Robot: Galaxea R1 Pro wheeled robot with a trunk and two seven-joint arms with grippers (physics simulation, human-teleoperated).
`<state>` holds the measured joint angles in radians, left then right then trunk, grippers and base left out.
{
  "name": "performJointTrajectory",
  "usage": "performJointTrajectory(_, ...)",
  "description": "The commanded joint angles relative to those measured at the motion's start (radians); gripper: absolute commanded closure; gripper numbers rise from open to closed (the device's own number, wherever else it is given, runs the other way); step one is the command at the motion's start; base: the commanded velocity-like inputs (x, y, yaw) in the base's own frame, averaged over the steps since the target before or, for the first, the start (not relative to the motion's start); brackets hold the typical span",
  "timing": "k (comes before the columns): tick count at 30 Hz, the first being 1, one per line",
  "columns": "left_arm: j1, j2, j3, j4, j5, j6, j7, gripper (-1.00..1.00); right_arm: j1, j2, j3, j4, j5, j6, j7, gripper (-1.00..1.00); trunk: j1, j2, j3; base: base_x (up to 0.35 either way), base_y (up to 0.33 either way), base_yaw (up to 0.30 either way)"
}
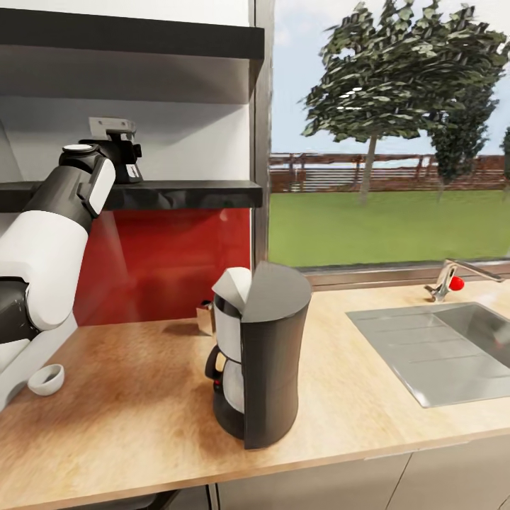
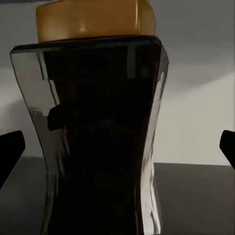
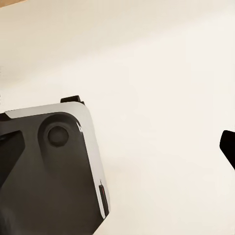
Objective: Set up a coffee station on the kitchen countertop: keep the coffee maker on the countertop, move the bottle of coffee from the kitchen shelf to the counter next to the coffee maker, place a paper coffee filter on top of the coffee maker, put the saucer next to the coffee maker with the coffee cup on the saucer, and place the electric kettle next to the coffee maker.
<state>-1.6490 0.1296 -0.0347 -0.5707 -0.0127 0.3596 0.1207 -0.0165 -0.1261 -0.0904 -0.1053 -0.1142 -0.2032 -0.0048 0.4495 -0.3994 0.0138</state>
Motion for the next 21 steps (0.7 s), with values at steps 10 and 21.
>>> performJointTrajectory(10,0.0,0.001,-0.004,-0.001,-0.001,0.006,0.004,-1.0,0.0,0.0,-0.003,0.001,-0.007,-0.004,0.002,-1.0,0.001,-0.001,0.0,0.027,0.016,0.0)
performJointTrajectory(21,0.0,0.012,-0.004,-0.001,0.001,0.006,0.004,-1.0,0.0,0.0,-0.003,0.001,-0.007,-0.004,0.002,-1.0,0.001,-0.001,0.0,0.015,0.0,0.0)
